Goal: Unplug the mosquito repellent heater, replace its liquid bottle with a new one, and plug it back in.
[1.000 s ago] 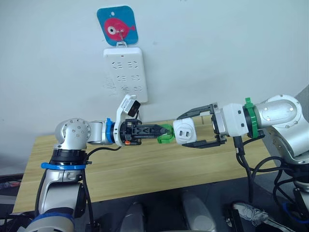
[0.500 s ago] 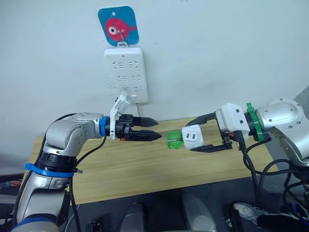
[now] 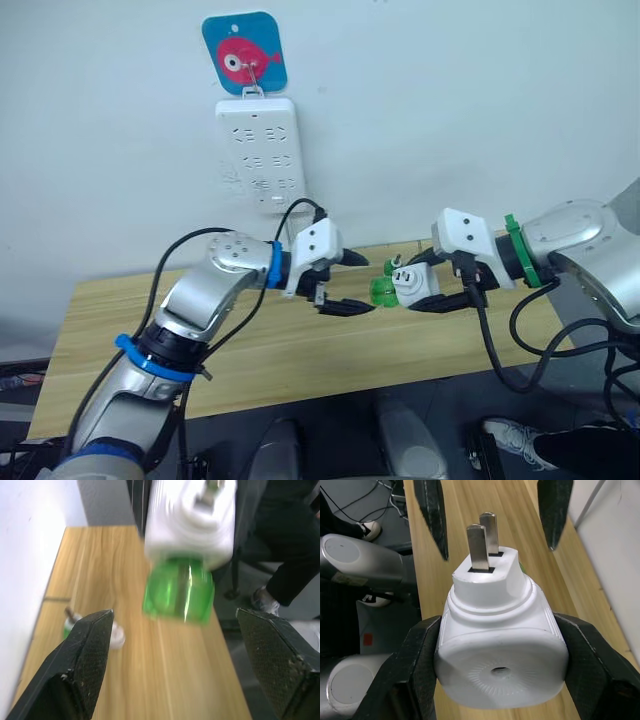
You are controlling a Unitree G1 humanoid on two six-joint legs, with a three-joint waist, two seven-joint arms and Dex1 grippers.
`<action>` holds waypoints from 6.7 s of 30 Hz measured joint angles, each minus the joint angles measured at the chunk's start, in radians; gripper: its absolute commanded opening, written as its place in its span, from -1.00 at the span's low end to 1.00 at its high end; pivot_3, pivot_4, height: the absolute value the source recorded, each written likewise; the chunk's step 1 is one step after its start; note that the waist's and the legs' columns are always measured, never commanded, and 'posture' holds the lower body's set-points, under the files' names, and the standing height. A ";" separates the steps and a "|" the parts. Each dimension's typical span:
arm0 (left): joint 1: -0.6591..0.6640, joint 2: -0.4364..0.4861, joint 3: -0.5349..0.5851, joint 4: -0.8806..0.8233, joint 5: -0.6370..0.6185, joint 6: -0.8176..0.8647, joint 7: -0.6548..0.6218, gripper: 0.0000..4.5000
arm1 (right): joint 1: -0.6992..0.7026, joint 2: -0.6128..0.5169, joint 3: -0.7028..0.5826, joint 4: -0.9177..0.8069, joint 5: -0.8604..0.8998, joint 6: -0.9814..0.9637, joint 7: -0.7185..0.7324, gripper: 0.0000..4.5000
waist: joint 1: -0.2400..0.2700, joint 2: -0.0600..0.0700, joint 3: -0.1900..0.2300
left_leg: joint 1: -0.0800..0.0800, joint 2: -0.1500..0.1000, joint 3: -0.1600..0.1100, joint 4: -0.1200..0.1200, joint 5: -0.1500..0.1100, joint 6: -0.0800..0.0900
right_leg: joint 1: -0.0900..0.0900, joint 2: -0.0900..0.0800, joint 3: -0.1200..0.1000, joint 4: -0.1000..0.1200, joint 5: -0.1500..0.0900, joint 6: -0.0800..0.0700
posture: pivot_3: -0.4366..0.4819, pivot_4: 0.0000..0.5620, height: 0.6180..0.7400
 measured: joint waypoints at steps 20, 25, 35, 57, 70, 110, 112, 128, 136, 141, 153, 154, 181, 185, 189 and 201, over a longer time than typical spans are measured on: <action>-0.017 -0.045 -0.077 0.096 0.059 -0.081 -0.112 0.67 | -0.023 0.041 0.015 0.003 0.027 0.069 0.003 0.33 | 0.000 0.000 0.000 | 0.000 0.000 0.000 0.000 0.000 0.000 | 0.000 0.000 0.000 0.000 0.000 0.000 | -0.56 -0.45 0.91; -0.032 -0.072 -0.076 0.117 0.063 -0.078 -0.107 0.04 | -0.036 0.041 0.015 -0.005 0.040 0.072 0.006 0.33 | 0.000 0.000 0.000 | 0.000 0.000 0.000 0.000 0.000 0.000 | 0.000 0.000 0.000 0.000 0.000 0.000 | -0.56 -0.45 0.91; -0.031 -0.076 -0.076 0.117 0.065 -0.071 -0.109 0.00 | -0.036 0.041 0.010 -0.005 0.056 0.074 0.005 0.78 | -0.001 0.000 0.000 | 0.000 0.000 0.000 0.000 0.000 0.000 | 0.000 0.000 0.000 0.000 0.000 0.000 | -0.57 -0.45 0.91; 0.038 -0.200 0.345 0.128 -0.552 0.546 0.016 0.00 | 0.123 0.345 -0.799 -0.001 0.587 0.429 -0.449 1.00 | -0.002 0.000 -0.018 | 0.000 0.000 0.000 0.001 0.000 -0.001 | 0.000 0.000 0.000 0.004 0.000 0.000 | -0.61 -0.50 0.91; 0.000 -0.214 0.422 0.150 -0.743 0.685 0.090 0.00 | 0.255 0.471 -0.719 0.009 1.256 0.336 -0.991 1.00 | -0.017 0.003 -0.031 | 0.002 0.000 0.001 0.000 0.000 0.000 | 0.000 0.000 0.001 0.005 0.000 0.000 | -0.60 -0.51 0.91; -0.009 -0.190 0.394 0.109 -0.775 0.636 0.104 0.16 | 0.269 0.322 -0.414 0.011 1.501 0.035 -1.128 0.31 | -0.016 0.003 -0.032 | 0.002 0.001 0.001 0.000 0.000 0.000 | 0.001 0.002 0.001 0.003 -0.001 0.000 | -0.59 -0.51 0.91; -0.010 -0.174 0.374 0.106 -0.742 0.601 0.102 0.40 | 0.272 0.317 -0.413 0.011 1.482 0.035 -1.129 0.31 | -0.016 0.003 -0.032 | 0.002 0.001 0.001 0.000 0.000 0.000 | 0.001 0.002 0.001 0.003 -0.001 0.000 | -0.59 -0.51 0.91; 0.170 0.009 0.369 0.064 -0.528 0.421 0.170 1.00 | 0.299 0.295 -0.415 -0.111 1.193 0.014 -1.040 0.31 | -0.005 0.003 -0.032 | 0.003 0.001 0.000 -0.001 -0.002 0.003 | 0.001 0.002 0.002 0.002 -0.001 0.000 | -0.53 -0.50 0.91; 0.290 0.130 0.419 0.019 -0.409 0.292 0.193 1.00 | 0.332 0.215 -0.387 -0.165 0.940 0.012 -0.876 0.31 | 0.006 0.003 -0.032 | 0.003 0.001 0.000 -0.002 -0.002 0.003 | 0.001 0.002 0.002 0.001 -0.001 0.000 | -0.49 -0.49 0.91; 0.332 0.123 0.494 0.013 -0.355 0.208 0.269 1.00 | 0.332 0.215 -0.334 -0.183 0.790 -0.005 -0.798 0.31 | 0.010 0.003 -0.032 | 0.003 0.001 0.000 -0.002 -0.002 0.003 | 0.001 0.002 0.002 0.001 -0.001 0.000 | -0.44 -0.48 0.91; 0.268 0.107 0.551 0.154 -0.175 -0.047 0.371 1.00 | 0.340 0.251 -0.215 -0.263 0.483 -0.068 -0.742 0.31 | 0.051 0.002 -0.033 | 0.003 0.001 0.000 -0.002 -0.002 0.003 | 0.001 0.002 0.001 0.001 -0.001 0.000 | -0.45 -0.47 0.91; 0.243 0.107 0.548 0.179 -0.168 -0.061 0.365 1.00 | 0.349 0.255 -0.215 -0.272 0.476 -0.067 -0.742 0.31 | 0.054 0.002 -0.033 | 0.003 0.001 0.000 -0.002 -0.002 0.003 | 0.001 0.001 0.001 0.001 -0.001 0.000 | -0.46 -0.47 0.91; -0.024 0.031 0.441 0.519 -0.055 -0.228 0.226 0.44 | 0.351 0.294 -0.243 -0.320 0.456 0.002 -0.779 0.31 | 0.031 0.002 -0.033 | 0.003 0.001 -0.001 -0.002 -0.002 0.003 | 0.001 0.002 0.000 0.001 -0.001 0.000 | -0.54 -0.43 0.91; -0.046 0.029 0.428 0.522 -0.051 -0.220 0.185 0.44 | 0.352 0.296 -0.248 -0.323 0.456 0.003 -0.779 0.31 | 0.033 0.002 -0.033 | 0.002 0.000 -0.002 -0.001 -0.002 0.003 | 0.001 0.001 -0.001 0.001 -0.001 0.000 | -0.55 -0.42 0.91; -0.054 0.025 0.414 0.461 -0.081 -0.154 0.136 0.44 | 0.361 0.296 -0.258 -0.324 0.456 0.004 -0.780 0.31 | 0.026 0.002 -0.033 | 0.002 0.001 -0.002 -0.002 -0.002 0.003 | 0.001 0.001 -0.001 0.001 -0.001 0.000 | -0.55 -0.43 0.91; -0.053 0.047 0.425 0.418 -0.116 -0.076 0.095 -0.43 | 0.365 0.376 -0.265 -0.316 0.473 0.059 -0.874 0.31 | 0.023 0.002 -0.033 | 0.002 0.001 -0.002 -0.002 -0.002 0.003 | 0.001 0.002 0.000 0.001 -0.001 -0.001 | -0.52 -0.43 0.91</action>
